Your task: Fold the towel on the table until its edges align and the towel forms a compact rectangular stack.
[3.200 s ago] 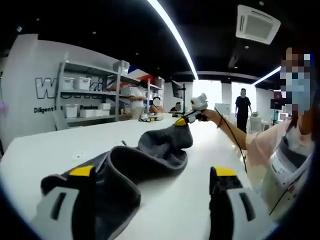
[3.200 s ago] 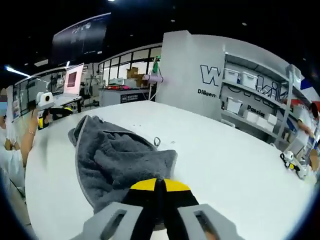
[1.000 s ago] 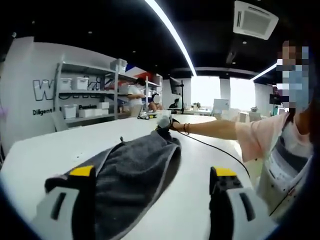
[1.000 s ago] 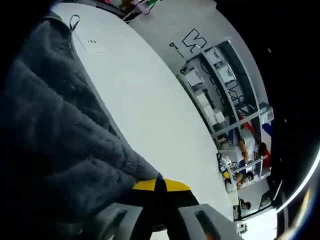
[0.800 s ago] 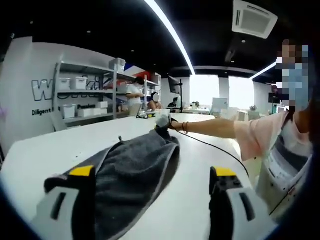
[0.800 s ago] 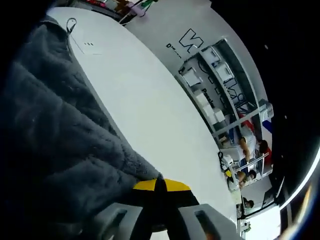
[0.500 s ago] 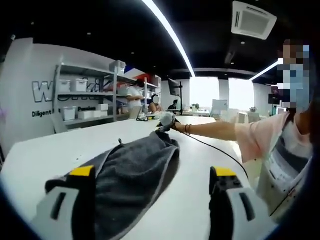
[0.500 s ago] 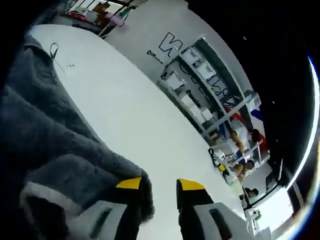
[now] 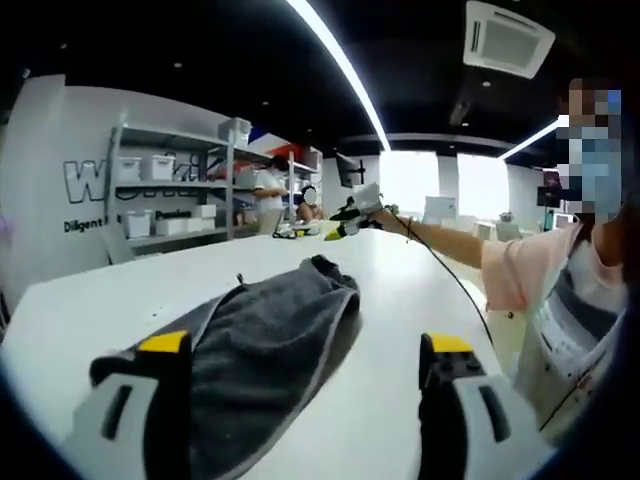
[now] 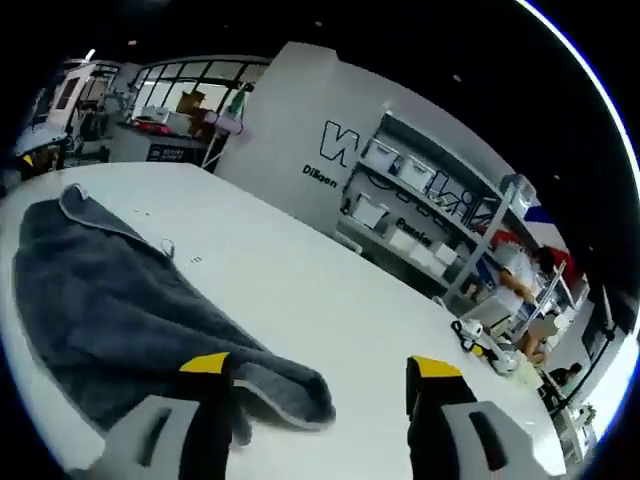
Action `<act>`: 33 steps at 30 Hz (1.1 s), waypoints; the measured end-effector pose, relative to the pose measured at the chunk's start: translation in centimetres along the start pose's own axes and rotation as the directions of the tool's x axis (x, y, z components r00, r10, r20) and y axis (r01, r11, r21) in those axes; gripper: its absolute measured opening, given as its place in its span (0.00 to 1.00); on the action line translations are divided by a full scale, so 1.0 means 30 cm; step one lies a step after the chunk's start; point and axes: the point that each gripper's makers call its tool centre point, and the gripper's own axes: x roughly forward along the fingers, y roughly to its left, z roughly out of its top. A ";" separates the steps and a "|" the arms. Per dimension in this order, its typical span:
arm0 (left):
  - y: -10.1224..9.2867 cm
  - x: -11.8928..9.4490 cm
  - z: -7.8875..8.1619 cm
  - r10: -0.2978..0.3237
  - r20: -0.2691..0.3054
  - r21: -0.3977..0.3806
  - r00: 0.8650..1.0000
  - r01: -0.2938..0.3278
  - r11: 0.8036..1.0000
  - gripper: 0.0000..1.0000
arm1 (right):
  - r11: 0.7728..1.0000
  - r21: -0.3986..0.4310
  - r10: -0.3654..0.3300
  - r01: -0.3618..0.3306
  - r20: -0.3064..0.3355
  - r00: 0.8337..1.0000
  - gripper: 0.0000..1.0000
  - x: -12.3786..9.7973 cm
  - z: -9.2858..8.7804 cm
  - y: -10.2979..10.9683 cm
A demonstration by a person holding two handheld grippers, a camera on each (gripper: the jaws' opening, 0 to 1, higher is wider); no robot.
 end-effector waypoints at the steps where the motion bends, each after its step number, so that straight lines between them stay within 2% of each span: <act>1: 0.002 0.000 0.000 0.000 0.000 -0.002 1.000 0.000 1.000 0.99 | 1.000 0.001 0.012 -0.012 0.004 1.000 0.90 -0.025 -0.005 0.029; 4: 0.004 0.000 -0.003 0.002 -0.002 -0.003 1.000 -0.002 1.000 0.99 | 0.996 -0.015 0.084 -0.083 0.027 0.996 0.94 -0.094 -0.013 0.137; 9: 0.014 -0.002 0.000 0.004 0.002 -0.013 1.000 -0.004 1.000 0.99 | 0.993 -0.050 0.107 -0.104 0.052 0.993 0.99 -0.172 -0.027 0.227; 15: 0.027 -0.004 -0.004 0.013 -0.005 -0.015 1.000 -0.013 1.000 0.99 | 0.979 -0.029 0.203 -0.201 0.071 0.977 0.99 -0.230 -0.036 0.337; 18: 0.027 -0.003 -0.004 0.012 -0.005 -0.016 1.000 -0.012 1.000 0.99 | 0.975 -0.025 0.224 -0.223 0.075 0.972 0.99 -0.246 -0.037 0.376; 23: 0.040 -0.001 -0.011 0.023 -0.016 -0.014 1.000 -0.023 1.000 0.99 | 0.954 0.020 0.295 -0.298 0.086 0.951 0.99 -0.276 -0.044 0.460; 29: 0.045 0.002 -0.021 0.032 -0.030 -0.012 0.999 -0.033 0.999 0.99 | 0.944 0.051 0.323 -0.327 0.069 0.944 0.99 -0.255 -0.072 0.511; 33: 0.050 0.004 -0.031 0.041 -0.041 -0.011 0.998 -0.042 0.999 0.99 | 0.936 0.050 0.344 -0.350 0.091 0.934 0.99 -0.246 -0.080 0.534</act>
